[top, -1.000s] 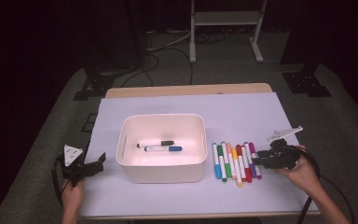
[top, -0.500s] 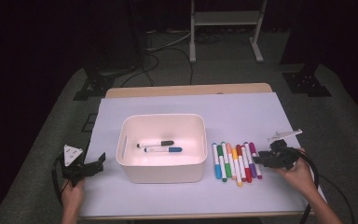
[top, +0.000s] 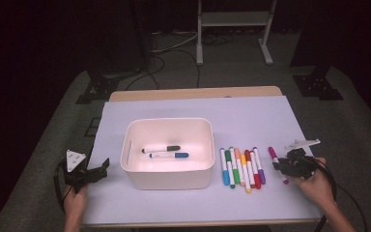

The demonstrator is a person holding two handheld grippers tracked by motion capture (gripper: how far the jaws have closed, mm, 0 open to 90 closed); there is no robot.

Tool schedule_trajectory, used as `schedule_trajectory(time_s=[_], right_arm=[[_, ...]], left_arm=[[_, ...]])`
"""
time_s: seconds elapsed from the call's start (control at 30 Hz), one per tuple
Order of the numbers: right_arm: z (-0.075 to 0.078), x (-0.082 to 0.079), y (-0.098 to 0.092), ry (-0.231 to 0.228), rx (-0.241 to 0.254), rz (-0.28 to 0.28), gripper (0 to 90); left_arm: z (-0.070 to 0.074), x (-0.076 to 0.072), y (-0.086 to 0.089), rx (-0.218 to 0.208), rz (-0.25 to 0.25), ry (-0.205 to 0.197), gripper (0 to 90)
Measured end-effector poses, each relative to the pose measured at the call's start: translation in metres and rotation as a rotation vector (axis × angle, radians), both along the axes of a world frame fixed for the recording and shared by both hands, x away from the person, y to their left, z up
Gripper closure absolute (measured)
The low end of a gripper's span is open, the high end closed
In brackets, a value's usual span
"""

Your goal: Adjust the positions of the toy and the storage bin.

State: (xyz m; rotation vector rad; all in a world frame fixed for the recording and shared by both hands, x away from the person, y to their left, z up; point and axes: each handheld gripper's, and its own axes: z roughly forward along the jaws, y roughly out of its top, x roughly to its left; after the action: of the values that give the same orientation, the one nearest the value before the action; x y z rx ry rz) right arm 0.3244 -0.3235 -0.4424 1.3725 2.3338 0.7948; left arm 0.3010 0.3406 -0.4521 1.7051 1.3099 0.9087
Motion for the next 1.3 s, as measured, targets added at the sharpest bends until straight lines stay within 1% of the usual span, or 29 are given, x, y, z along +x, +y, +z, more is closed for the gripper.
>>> schedule_trajectory(time_s=[0.07,0.13,0.37,0.43,0.53,0.57,0.63,0.73,0.77,0.8,0.97,1.07,1.13,1.3], right_arm=[[0.0,-0.001,0.001,-0.01,-0.014,-0.006,69.3],[0.0,-0.001,0.001,-0.012,-0.024,-0.016,74.5],[0.001,0.0,0.0,0.002,-0.005,-0.03,75.8],[0.002,0.0,-0.001,0.018,0.013,-0.03,75.8],[0.004,-0.002,-0.002,0.022,0.039,-0.022,75.8],[0.006,-0.003,-0.002,0.023,0.062,-0.02,75.8],[0.011,-0.005,-0.002,0.027,0.091,-0.015,75.8],[0.02,-0.008,0.001,0.03,0.13,0.011,75.8],[0.022,-0.008,0.001,0.029,0.136,0.021,75.8],[0.027,-0.009,0.003,0.026,0.153,0.028,75.8],[0.045,-0.011,0.013,0.024,0.205,0.076,75.8],[0.059,-0.012,0.021,0.009,0.215,0.112,75.8],[0.068,-0.013,0.027,-0.01,0.213,0.132,75.8],[0.09,-0.015,0.042,-0.024,0.242,0.19,75.8]], left_arm=[[0.0,0.0,0.0,0.0,0.0,0.0,0.0],[0.0,0.0,0.0,0.0,-0.001,-0.002,0.0],[0.0,0.0,0.0,0.0,-0.001,-0.002,0.0],[0.0,0.0,0.0,0.0,-0.001,-0.002,0.0],[0.0,0.0,0.0,-0.001,-0.001,0.0,0.0],[0.0,0.0,0.0,0.0,-0.001,0.0,0.0],[0.0,0.0,0.0,0.002,-0.002,0.002,0.0],[0.0,0.0,0.0,0.009,-0.005,0.003,0.0],[0.0,0.0,0.0,0.01,-0.006,0.002,0.0],[0.0,0.0,0.0,0.006,-0.004,0.001,0.0],[0.0,0.0,0.0,0.005,-0.006,0.0,0.0],[0.0,0.0,0.0,0.001,-0.004,-0.001,0.0],[0.0,0.0,0.0,0.0,-0.004,-0.001,0.0],[0.0,0.0,0.0,0.006,-0.007,0.0,0.0]])
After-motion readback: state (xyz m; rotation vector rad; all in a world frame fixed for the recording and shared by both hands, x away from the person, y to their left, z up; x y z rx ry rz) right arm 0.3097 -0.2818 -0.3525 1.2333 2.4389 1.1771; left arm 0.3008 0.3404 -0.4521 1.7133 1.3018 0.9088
